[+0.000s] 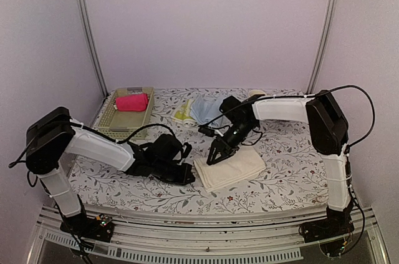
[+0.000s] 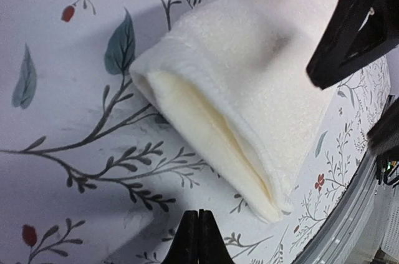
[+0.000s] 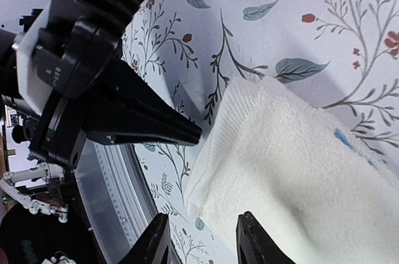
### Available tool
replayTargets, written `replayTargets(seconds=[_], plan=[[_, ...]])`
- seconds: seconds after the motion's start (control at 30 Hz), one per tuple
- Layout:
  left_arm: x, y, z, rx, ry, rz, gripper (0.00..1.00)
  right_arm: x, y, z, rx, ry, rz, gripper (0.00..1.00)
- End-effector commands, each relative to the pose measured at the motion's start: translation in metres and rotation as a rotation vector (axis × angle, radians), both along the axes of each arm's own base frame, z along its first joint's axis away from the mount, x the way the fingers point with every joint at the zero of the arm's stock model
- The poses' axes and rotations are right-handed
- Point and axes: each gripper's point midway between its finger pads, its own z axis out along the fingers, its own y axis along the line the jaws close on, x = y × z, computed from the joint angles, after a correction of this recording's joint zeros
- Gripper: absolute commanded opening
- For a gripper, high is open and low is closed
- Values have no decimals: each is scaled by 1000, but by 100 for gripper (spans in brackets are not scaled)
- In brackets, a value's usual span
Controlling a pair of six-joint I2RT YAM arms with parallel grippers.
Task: Roll the towels
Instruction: Fold the towel at the center of the board, then rotate the towel at the center of the board.
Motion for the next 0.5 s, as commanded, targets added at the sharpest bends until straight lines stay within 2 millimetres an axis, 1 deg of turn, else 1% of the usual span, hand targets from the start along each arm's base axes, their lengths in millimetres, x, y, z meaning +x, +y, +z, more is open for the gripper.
replayTargets(seconds=[0.0, 0.07, 0.13, 0.2, 0.23, 0.27, 0.3, 0.33, 0.37, 0.4, 0.43, 0.47], plan=[[1, 22, 23, 61, -39, 24, 0, 37, -20, 72, 66, -262, 3, 38], [5, 22, 41, 69, -72, 15, 0, 57, -33, 101, 82, -361, -19, 38], [12, 18, 68, 61, -131, -3, 0, 80, -49, 145, 97, -505, -55, 38], [23, 10, 102, 33, -215, -16, 2, 96, -64, 190, 105, -654, -90, 39], [30, 5, 119, 19, -258, -21, 5, 103, -72, 211, 105, -731, -108, 39], [36, 0, 135, 4, -300, -25, 11, 110, -80, 235, 110, -830, -135, 45], [42, -5, 146, -9, -335, -32, 21, 118, -90, 248, 90, -912, -177, 54], [49, -11, 154, -28, -364, -39, 29, 128, -100, 252, 60, -980, -234, 71], [53, -18, 156, -46, -373, -58, 33, 135, -108, 253, 52, -1031, -286, 94], [59, -24, 156, -63, -373, -71, 33, 134, -113, 241, 61, -1032, -300, 100], [64, -31, 149, -71, -353, -82, 32, 131, -113, 225, 72, -1024, -279, 99], [66, -38, 141, -79, -326, -97, 29, 127, -113, 202, 62, -1005, -230, 99]])
